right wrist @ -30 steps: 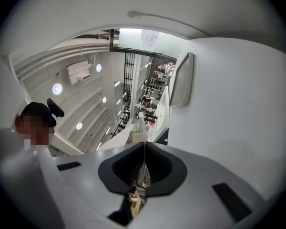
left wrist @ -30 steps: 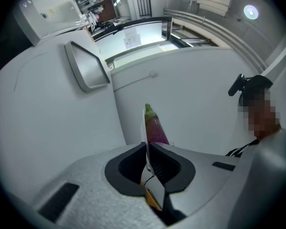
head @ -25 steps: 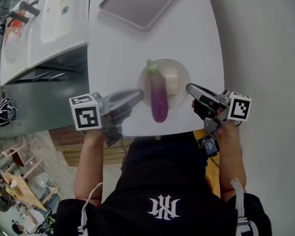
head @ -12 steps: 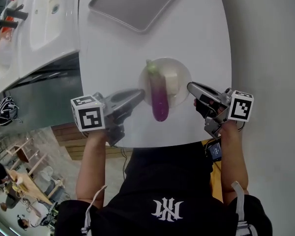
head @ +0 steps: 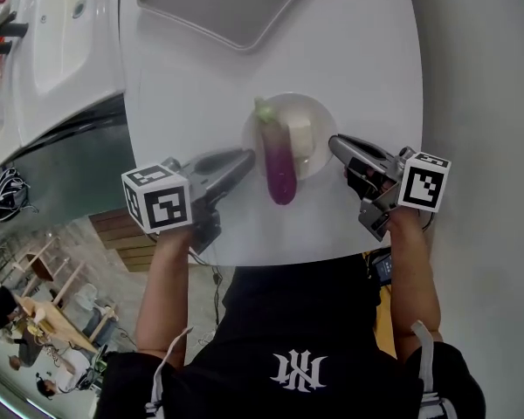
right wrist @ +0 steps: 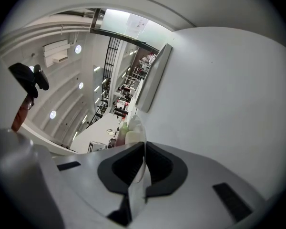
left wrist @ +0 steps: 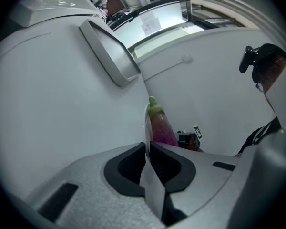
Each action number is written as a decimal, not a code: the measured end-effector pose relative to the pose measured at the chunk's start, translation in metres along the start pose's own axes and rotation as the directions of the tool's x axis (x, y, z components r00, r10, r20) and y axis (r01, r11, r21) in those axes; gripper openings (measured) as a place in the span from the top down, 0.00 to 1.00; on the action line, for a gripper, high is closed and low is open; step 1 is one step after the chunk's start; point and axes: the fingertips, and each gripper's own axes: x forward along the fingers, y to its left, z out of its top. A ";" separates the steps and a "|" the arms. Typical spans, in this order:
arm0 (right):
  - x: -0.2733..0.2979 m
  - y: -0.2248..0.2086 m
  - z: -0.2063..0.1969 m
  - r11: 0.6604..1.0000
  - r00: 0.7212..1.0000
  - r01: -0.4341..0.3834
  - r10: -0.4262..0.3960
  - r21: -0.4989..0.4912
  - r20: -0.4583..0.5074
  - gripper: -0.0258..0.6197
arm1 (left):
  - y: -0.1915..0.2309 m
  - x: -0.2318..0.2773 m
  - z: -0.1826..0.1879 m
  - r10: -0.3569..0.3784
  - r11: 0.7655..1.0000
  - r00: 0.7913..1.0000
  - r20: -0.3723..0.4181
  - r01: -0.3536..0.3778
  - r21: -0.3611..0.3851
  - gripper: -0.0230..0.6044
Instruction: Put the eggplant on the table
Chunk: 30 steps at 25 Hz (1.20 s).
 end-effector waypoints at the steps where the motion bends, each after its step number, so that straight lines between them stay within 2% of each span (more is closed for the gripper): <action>1: 0.000 -0.001 0.000 1.000 1.000 0.010 -0.010 0.002 -0.003 0.95 | 0.001 0.000 0.000 0.013 1.000 1.000 -0.008 -0.013 0.011 0.93; 8: 0.000 -0.006 -0.002 0.997 0.997 0.071 -0.072 -0.004 -0.024 0.94 | 0.004 0.006 -0.003 0.081 0.995 0.995 -0.059 -0.077 0.067 0.93; 14: -0.003 -0.012 -0.002 0.987 0.988 0.147 -0.149 -0.060 -0.031 0.94 | 0.004 0.013 -0.003 0.173 0.973 0.979 -0.105 -0.154 0.171 0.92; 19: -0.003 -0.014 -0.004 0.955 0.966 0.239 -0.253 -0.174 -0.059 0.94 | 0.007 0.015 -0.008 0.264 0.939 0.951 -0.159 -0.215 0.269 0.90; 22: 0.002 -0.007 -0.006 0.929 0.950 0.279 -0.304 -0.241 -0.070 0.94 | 0.004 0.007 -0.005 0.328 0.902 0.929 -0.169 -0.255 0.349 0.88; 25: 0.004 -0.004 -0.006 0.869 0.922 0.331 -0.381 -0.367 -0.072 0.92 | 0.003 0.006 -0.005 0.393 0.860 0.901 -0.186 -0.288 0.422 0.86; 28: 0.007 -0.008 -0.008 0.755 0.878 0.375 -0.475 -0.538 -0.055 0.87 | 0.007 0.008 -0.009 0.441 0.828 0.877 -0.191 -0.315 0.464 0.84; 30: 0.007 -0.012 -0.010 0.682 0.857 0.387 -0.515 -0.620 -0.032 0.86 | 0.011 0.010 -0.012 0.460 0.814 0.869 -0.184 -0.330 0.478 0.83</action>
